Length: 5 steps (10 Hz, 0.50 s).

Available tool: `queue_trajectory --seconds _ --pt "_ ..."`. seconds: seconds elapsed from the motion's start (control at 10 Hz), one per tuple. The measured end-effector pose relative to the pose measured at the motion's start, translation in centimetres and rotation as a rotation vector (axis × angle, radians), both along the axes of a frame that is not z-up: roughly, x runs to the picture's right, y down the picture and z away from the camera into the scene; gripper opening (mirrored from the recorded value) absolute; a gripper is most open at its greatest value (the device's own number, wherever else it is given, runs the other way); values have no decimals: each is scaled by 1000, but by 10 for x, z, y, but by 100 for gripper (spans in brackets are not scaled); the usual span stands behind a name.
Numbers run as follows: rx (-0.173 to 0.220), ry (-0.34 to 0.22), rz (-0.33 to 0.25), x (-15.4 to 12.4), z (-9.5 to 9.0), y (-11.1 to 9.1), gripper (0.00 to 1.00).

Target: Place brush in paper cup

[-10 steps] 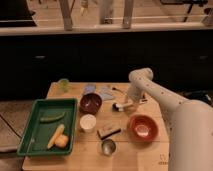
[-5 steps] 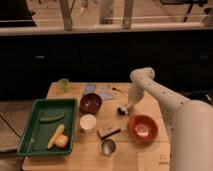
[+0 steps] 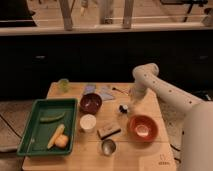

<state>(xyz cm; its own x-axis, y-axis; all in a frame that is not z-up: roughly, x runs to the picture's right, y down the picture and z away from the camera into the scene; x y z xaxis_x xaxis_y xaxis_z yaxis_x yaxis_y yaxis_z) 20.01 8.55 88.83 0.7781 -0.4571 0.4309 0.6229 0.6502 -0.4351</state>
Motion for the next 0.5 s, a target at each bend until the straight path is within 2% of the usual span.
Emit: queue_trajectory --seconds 0.5 --pt "19 -13 -24 -4 -27 -7 1"
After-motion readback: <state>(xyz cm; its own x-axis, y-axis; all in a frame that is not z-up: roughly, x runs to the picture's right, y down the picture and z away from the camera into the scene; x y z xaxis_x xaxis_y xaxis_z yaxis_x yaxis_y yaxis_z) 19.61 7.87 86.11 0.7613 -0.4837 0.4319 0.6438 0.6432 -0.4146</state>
